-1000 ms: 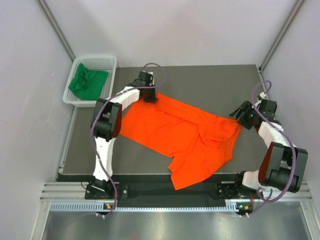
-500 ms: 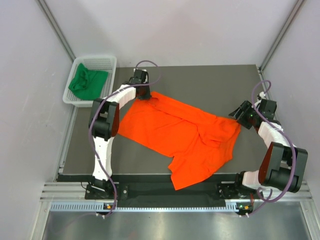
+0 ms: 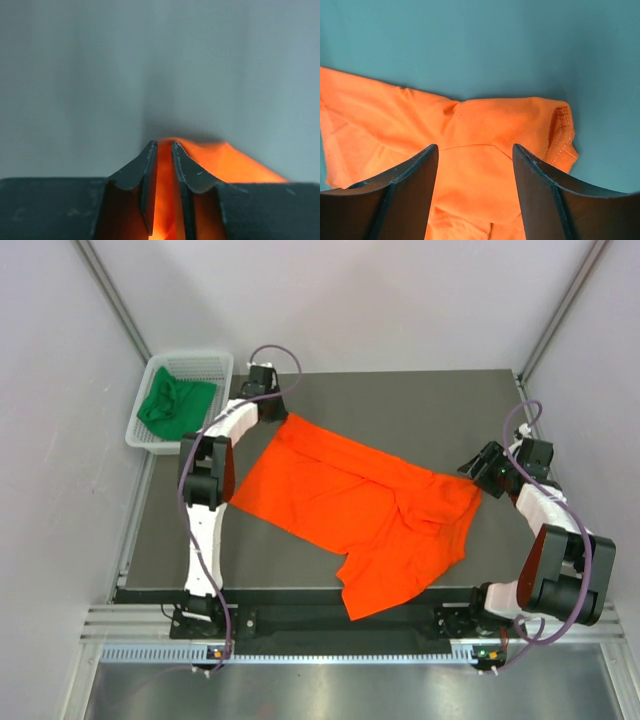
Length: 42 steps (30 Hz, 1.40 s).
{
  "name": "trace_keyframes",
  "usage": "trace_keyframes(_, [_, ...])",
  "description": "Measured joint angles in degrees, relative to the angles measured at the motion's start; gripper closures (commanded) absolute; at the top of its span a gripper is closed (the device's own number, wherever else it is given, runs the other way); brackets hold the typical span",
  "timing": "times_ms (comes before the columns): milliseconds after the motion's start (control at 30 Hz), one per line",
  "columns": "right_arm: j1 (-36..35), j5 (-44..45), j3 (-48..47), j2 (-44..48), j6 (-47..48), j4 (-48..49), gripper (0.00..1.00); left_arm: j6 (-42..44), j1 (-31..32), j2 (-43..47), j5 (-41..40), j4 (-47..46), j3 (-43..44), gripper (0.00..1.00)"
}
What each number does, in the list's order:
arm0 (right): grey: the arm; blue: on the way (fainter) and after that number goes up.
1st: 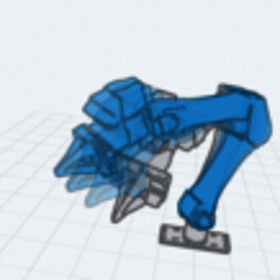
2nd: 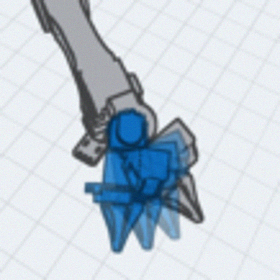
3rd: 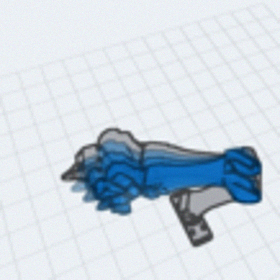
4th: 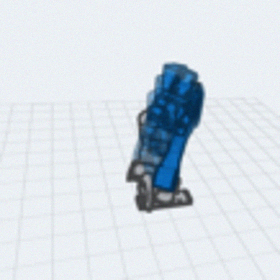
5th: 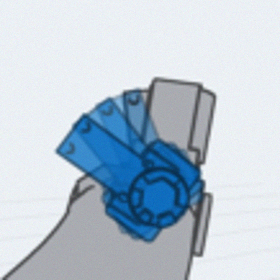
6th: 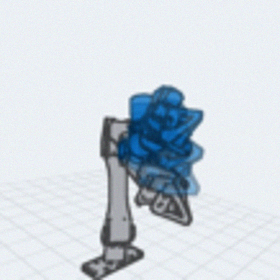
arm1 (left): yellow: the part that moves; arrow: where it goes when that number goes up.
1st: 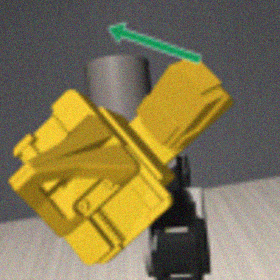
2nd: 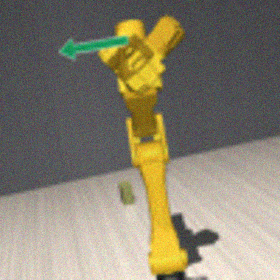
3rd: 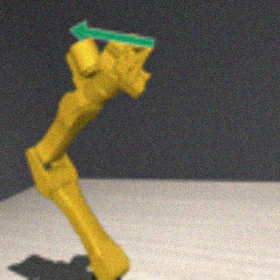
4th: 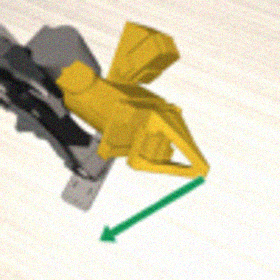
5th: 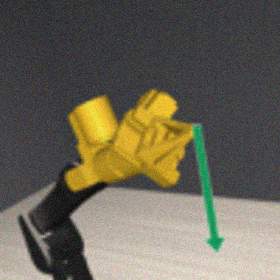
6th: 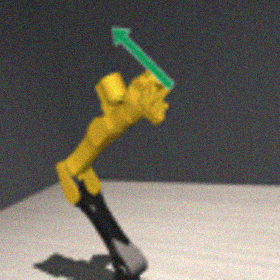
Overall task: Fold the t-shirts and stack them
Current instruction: Fold the tshirt
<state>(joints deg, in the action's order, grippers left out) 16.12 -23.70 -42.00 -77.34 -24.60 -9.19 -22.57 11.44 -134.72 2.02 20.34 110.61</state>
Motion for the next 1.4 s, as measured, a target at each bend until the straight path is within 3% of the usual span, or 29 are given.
trace_keyframes(133, [0.0,0.0,0.0,0.0,0.0,0.0,0.39,0.0,-4.3,-0.8,2.3,0.5,4.7,0.61])
trace_keyframes(300, [-0.1,0.0,0.0,0.0,0.0,0.2,0.39,-0.3,-7.0,0.1,5.3,0.7,5.3,0.66])
trace_keyframes(433, [-0.3,0.0,0.2,0.0,0.0,0.3,0.37,-0.5,-6.2,4.7,7.5,-0.1,-2.0,0.62])
trace_keyframes(600, [-0.3,1.7,0.3,-0.3,0.8,-0.3,0.24,-0.4,-4.9,6.8,12.3,-1.9,-6.1,0.47])
trace_keyframes(733, [-0.3,3.8,0.3,-1.6,1.6,-0.8,0.21,1.7,-3.5,6.2,12.9,-1.8,-5.1,0.45])
trace_keyframes(967, [-0.3,5.4,0.3,-3.9,1.4,-1.1,0.31,6.0,-2.5,2.6,9.6,-1.6,-1.4,0.40])
trace_keyframes(1233, [-0.1,6.3,0.3,-8.1,1.4,1.2,0.35,9.2,-2.8,-1.3,8.1,0.5,2.3,0.35])
trace_keyframes(1400, [0.5,6.8,-0.1,-10.6,1.0,2.9,0.53,10.8,-2.8,-2.9,8.7,0.8,3.1,0.36])
